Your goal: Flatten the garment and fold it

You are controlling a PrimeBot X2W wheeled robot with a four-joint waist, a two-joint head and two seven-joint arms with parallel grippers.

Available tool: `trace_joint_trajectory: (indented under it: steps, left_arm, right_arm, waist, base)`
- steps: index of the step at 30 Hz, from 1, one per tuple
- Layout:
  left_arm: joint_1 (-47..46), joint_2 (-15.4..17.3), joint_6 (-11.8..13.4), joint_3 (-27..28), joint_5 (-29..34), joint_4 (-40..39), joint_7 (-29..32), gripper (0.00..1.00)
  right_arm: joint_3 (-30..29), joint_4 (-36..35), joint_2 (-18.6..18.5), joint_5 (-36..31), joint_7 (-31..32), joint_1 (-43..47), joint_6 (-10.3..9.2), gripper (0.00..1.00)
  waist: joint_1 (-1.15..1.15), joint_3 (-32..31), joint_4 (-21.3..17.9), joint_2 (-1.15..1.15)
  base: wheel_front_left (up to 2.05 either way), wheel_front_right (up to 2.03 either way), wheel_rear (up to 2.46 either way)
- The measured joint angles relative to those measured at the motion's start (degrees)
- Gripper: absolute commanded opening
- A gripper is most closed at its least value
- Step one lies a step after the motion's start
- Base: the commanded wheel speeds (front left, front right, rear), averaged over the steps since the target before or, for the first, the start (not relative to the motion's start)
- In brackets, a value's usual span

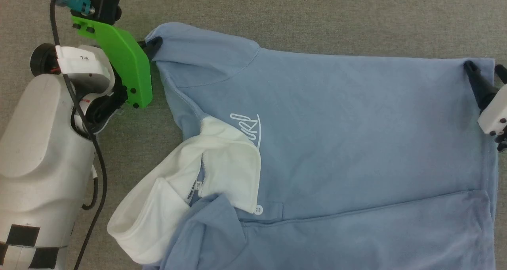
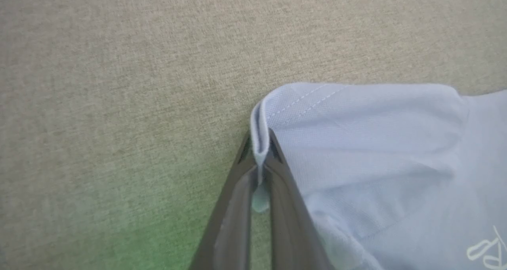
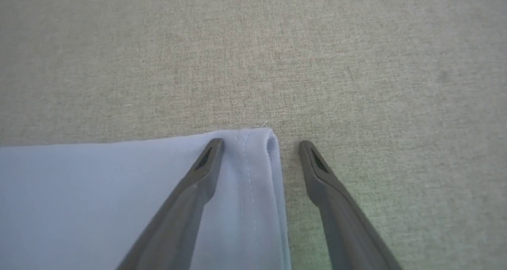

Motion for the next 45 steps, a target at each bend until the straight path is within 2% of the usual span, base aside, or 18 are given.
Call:
trace_joint_trajectory:
  steps: [1,2,3,9,16,20,25,30,37,45]
  left_arm:
    - [0.0,0.02,0.02,0.0,0.0,-0.07,0.03,0.0]
    - [0.0,0.09,0.02,0.0,-0.02,-0.14,0.11,0.0]
    - [-0.01,0.16,0.03,0.02,-0.12,-0.2,0.25,0.0]
    - [0.04,0.27,0.08,0.69,-0.84,-0.27,-1.81,0.0]
    - [1.05,0.21,-0.12,1.22,-0.71,-2.82,-12.98,0.0]
    - [5.64,0.16,-0.51,1.86,-1.18,-6.3,-19.33,0.0]
    - [15.4,0.44,-0.24,3.66,-2.72,-11.96,-23.27,0.0]
    - [27.85,0.66,2.69,6.57,-6.58,-21.08,-24.48,0.0]
    - [46.31,0.87,7.39,9.39,-12.77,-34.05,-22.68,0.0]
    - [60.33,0.23,10.84,10.15,-17.45,-40.49,-21.08,0.0]
  right_arm:
    - [-0.16,0.31,-0.02,-0.05,0.0,-0.37,0.0,0.26]
    - [-0.44,0.56,-0.02,-0.15,0.0,-0.76,0.0,0.07]
    - [-0.68,0.84,-0.01,-0.3,-0.02,-1.11,0.0,0.0]
    - [-0.49,1.67,0.01,-0.99,-2.21,-1.6,0.01,0.0]
    - [-0.43,0.32,0.1,-0.87,-7.06,-1.15,0.01,0.0]
    - [-0.4,-2.22,0.33,1.1,-8.92,1.87,0.01,0.0]
    - [-0.91,-6.55,1.46,3.74,-10.11,8.34,0.01,0.0]
    - [-3.55,-12.6,4.2,6.7,-10.31,16.59,0.01,0.0]
    - [-7.73,-19.35,7.91,9.27,-8.28,28.35,0.01,0.0]
    - [-9.2,-21.12,9.8,12.88,-6.21,39.13,0.0,0.0]
  waist:
    - [0.0,0.09,0.0,0.0]
    - [0.0,0.18,-0.02,0.0]
    - [0.0,0.2,-0.06,0.0]
    - [0.0,-0.95,-0.29,0.0]
    - [0.0,-4.43,-0.29,0.0]
    - [0.0,-7.27,-0.13,0.0]
    - [0.0,-11.36,0.15,0.0]
    - [0.0,-15.84,0.51,0.0]
    - [-0.01,-21.05,1.17,0.0]
    - [-0.01,-23.73,2.41,0.0]
  base:
    - [0.0,0.0,0.0]
    - [0.0,0.0,0.0]
    - [0.0,0.0,0.0]
    - [0.0,0.0,0.0]
    - [0.0,0.0,0.0]
    - [0.0,0.0,0.0]
    - [0.0,0.0,0.0]
    - [0.0,0.0,0.0]
    - [0.0,0.0,0.0]
    - [0.0,0.0,0.0]
